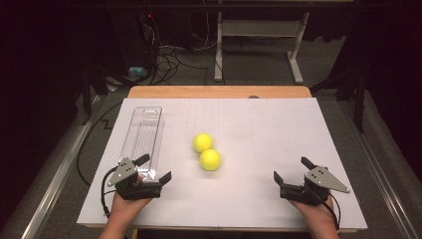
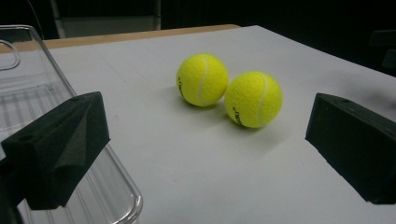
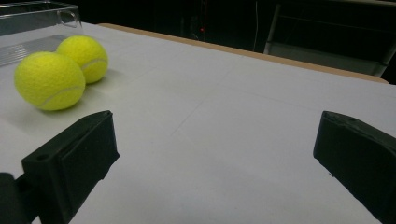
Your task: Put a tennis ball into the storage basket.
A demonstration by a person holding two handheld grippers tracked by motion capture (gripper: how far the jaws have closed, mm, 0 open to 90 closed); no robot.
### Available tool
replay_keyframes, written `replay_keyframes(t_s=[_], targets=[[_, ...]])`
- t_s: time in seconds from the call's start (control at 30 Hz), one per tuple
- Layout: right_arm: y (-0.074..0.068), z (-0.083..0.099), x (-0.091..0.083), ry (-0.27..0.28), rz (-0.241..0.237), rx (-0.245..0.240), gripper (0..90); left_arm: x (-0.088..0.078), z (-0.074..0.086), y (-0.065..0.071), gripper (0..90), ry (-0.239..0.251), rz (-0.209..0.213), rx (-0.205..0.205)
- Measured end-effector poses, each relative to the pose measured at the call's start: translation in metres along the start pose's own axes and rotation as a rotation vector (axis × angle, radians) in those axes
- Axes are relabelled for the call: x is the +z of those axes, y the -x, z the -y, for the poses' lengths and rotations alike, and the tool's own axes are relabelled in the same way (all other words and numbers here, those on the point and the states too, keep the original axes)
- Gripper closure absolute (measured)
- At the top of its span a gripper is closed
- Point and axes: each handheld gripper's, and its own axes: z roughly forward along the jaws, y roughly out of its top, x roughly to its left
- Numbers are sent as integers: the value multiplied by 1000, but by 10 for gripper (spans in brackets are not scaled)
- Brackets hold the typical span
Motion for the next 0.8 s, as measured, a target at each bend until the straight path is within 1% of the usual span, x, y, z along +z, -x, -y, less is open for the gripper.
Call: replay_keyframes(t_s=[0.1,0.2,0.37,0.47,0.5,0.6,0.8], targets=[[2,1,0,2,-4,3,0,0,0,0,3,-2,-11,3],[3,1,-1,-3,-1,-3,0,1,0,1,3,-8,-8,2],[3,0,-1,2,0,-5,0,0,-1,1,3,0,-9,-1],[2,1,0,-5,1,-3,0,-1,-2,1,3,2,-8,-2],[2,1,0,-8,2,-10,0,-1,-2,2,3,3,-8,0],[1,1,0,-11,-1,-16,0,0,-4,4,3,0,-6,13],[0,2,1,-14,-7,-20,0,6,-9,15,4,-42,1,48]])
